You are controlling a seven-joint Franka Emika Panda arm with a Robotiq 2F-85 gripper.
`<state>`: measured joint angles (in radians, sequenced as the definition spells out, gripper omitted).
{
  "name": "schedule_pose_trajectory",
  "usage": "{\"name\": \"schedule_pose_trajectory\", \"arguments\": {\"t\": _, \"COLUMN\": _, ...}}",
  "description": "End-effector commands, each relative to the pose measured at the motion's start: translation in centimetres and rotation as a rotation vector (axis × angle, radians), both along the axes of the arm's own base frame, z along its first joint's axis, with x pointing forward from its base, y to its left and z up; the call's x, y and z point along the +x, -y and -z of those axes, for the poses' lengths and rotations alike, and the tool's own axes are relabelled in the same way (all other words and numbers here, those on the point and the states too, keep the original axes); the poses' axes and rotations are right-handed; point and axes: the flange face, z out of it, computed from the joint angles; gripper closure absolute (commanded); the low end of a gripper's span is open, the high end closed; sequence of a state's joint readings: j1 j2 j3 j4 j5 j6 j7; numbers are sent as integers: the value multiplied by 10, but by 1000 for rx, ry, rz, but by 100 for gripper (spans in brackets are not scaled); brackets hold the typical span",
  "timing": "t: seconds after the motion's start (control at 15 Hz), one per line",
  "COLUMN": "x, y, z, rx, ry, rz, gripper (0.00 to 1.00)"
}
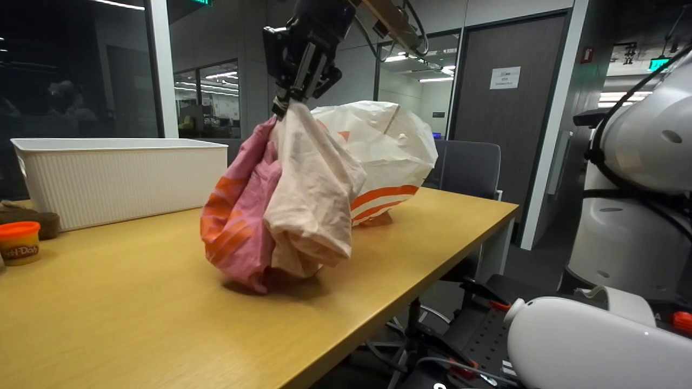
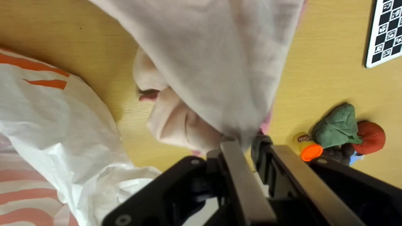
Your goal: Remove the t-shirts from the plastic bag and put them on the table.
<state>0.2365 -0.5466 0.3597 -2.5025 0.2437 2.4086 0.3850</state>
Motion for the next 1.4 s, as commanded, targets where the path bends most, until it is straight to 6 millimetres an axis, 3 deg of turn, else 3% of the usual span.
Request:
{"name": "schedule_pose_trajectory", "arguments": {"t": 0.0, "x": 3, "y": -2, "z": -23, "rx": 5, "ry": 22, "rz": 4, "gripper": 49}}
{"name": "schedule_pose_trajectory", "arguments": {"t": 0.2, "x": 3, "y": 2, "z": -42, "rx": -4, "ry": 56, "rz": 26, "gripper": 24}}
{"name": "schedule_pose_trajectory", "arguments": {"t": 0.4, "x": 1, "y": 32, "z": -67, "rx": -67, "ry": 67, "rz": 139, "gripper": 2}}
{"name": "schedule_pose_trajectory", "arguments": {"t": 0.87, "x": -32, "y": 93, "z": -114, "rx": -177, "ry": -49, "rz": 330, "gripper": 0}}
{"name": "schedule_pose_trajectory", "arguments": {"t": 0.93, "x": -21, "y": 84, "z": -97, "rx": -169, "ry": -45, "rz": 292, "gripper": 0}}
{"name": "schedule_pose_trajectory", "arguments": {"t": 1.33, "x": -22, "y": 85, "z": -91, "rx": -180, "ry": -64, "rz": 293, "gripper": 0}}
